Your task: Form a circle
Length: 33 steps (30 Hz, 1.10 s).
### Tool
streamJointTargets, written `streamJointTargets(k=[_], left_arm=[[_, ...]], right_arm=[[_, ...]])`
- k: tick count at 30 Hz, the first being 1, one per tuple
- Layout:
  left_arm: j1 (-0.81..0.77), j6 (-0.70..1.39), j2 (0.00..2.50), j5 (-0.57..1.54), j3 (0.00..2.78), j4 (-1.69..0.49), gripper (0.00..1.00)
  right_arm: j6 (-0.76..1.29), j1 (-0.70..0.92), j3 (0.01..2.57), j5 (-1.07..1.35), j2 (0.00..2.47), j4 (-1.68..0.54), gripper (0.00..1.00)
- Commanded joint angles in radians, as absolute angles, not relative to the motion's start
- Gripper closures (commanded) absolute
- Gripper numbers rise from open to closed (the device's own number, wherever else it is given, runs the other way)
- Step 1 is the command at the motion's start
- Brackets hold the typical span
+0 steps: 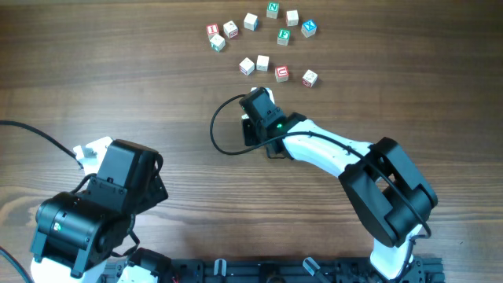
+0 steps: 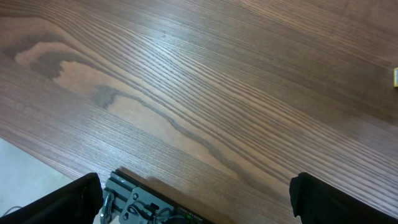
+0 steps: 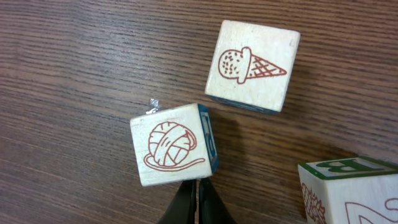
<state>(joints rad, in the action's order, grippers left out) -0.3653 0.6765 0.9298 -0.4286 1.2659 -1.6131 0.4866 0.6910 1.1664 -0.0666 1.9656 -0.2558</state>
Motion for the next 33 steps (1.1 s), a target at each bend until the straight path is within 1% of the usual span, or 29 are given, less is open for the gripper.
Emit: streamJointTargets(k=[1, 13, 19, 23, 25, 29, 33], left_arm=[[-0.36, 0.693, 0.928, -0.429, 1.262, -1.613, 0.0], [-0.36, 0.693, 0.928, -0.429, 1.262, -1.613, 0.0], [-0.36, 0.693, 0.928, -0.429, 1.262, -1.613, 0.0], [-0.36, 0.693, 0.928, -0.429, 1.262, -1.613, 0.0], [-0.36, 0.693, 0.928, -0.429, 1.262, -1.613, 0.0], [-0.36, 0.693, 0.928, -0.429, 1.262, -1.613, 0.0], [-0.36, 0.693, 0.928, -0.429, 1.262, -1.613, 0.0]], right_arm=[[0.497, 0.694, 1.156, -0.05, 1.981, -0.247, 0.95], [0.497, 0.694, 1.156, -0.045, 1.985, -0.24, 0.95], [0.489, 0.733, 1.158, 0.054, 1.952, -0.302, 0.95], [0.384, 0.803, 1.159, 0.054, 1.949, -0.207, 0.95], [0.371, 0.818, 1.161, 0.043, 1.949, -0.149, 0.95], [0.393, 0.776, 1.174, 0.036, 1.953, -0.052, 0.95], [0.338, 0.765, 1.174, 0.007, 1.958, 0.085, 0.95]])
